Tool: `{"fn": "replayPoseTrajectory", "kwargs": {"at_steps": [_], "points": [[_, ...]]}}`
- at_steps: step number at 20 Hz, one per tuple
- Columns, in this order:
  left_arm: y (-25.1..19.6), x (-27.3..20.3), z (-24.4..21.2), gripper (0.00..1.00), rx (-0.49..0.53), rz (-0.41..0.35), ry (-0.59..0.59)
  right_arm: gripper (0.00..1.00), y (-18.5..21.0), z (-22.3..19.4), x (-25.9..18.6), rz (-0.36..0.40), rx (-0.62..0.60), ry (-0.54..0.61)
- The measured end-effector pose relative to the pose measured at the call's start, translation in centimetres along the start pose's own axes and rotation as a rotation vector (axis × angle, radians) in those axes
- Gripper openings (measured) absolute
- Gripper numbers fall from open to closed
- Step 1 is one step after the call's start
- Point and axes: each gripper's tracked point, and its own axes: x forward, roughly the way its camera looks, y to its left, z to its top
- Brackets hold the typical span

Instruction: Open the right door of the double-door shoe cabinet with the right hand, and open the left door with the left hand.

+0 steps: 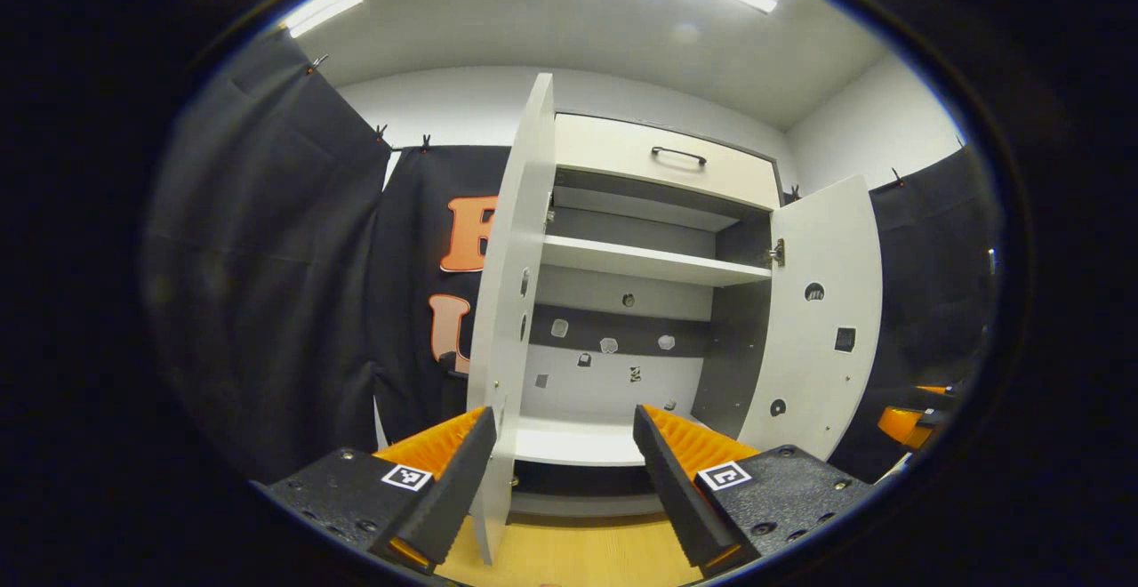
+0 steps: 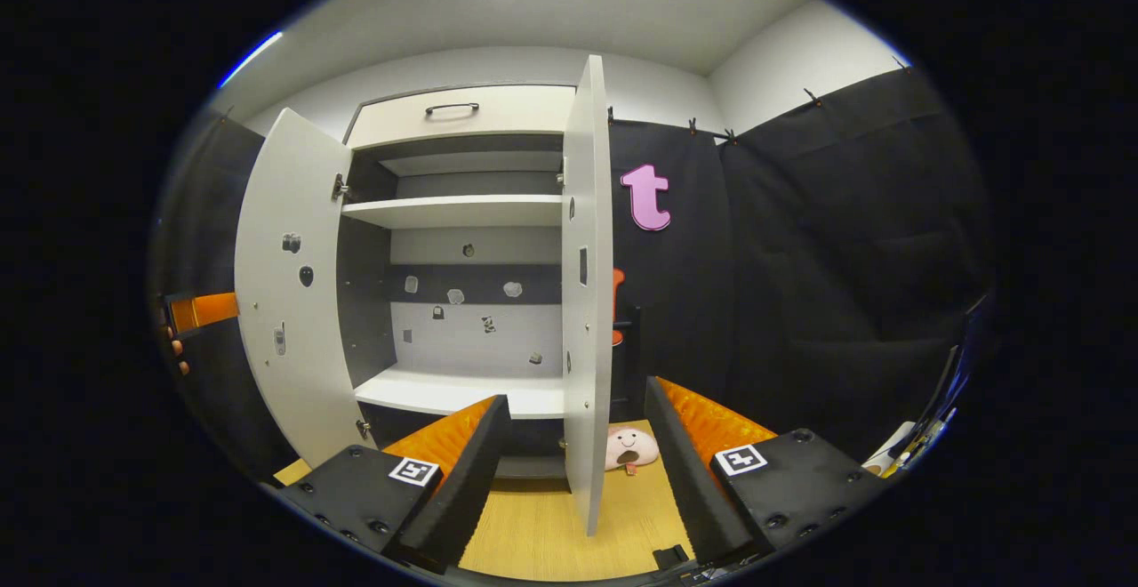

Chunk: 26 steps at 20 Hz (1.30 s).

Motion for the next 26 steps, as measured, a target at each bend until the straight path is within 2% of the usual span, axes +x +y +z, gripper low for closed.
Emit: {"fn": "replayPoseTrajectory", "kwargs": {"at_steps": [6,8,10,15,16,17,18,24,25,26], "points": [[-0.6,0.5,-0.1,0.94,-0.001,0.005,0.000,0.91,-0.3,0.2,0.2,-0.006,-0.007,-0.011],[-0.4,0.5,-0.3,0.92,0.001,0.009,0.005,0.90,-0.4,0.3,0.1,-0.010,-0.007,-0.014],[-0.2,0.4,-0.2,0.94,0.006,0.012,0.005,0.90,-0.1,0.7,0.1,-0.009,-0.003,-0.024],[0.6,-0.1,0.6,0.94,0.031,0.015,-0.018,0.91,0.9,1.0,-0.3,0.000,-0.007,-0.038],[0.7,-0.2,0.7,0.92,0.036,0.014,-0.023,0.90,1.1,1.1,-0.5,-0.001,-0.006,-0.042],[0.6,-0.3,0.8,0.94,0.038,0.010,-0.025,0.90,1.3,1.2,-0.5,-0.002,-0.005,-0.046],[0.6,-0.2,0.7,0.92,0.039,0.005,-0.025,0.97,1.4,1.3,-0.7,-0.003,-0.003,-0.049],[0.8,-0.2,0.6,0.94,0.047,-0.014,-0.028,0.97,1.5,0.9,-1.1,-0.024,0.004,-0.045],[0.8,-0.2,0.6,0.92,0.044,-0.018,-0.028,0.97,1.5,0.9,-1.2,-0.028,0.004,-0.044],[0.8,-0.2,0.4,0.94,0.042,-0.023,-0.024,0.97,1.5,0.9,-1.2,-0.031,0.005,-0.044]]}}
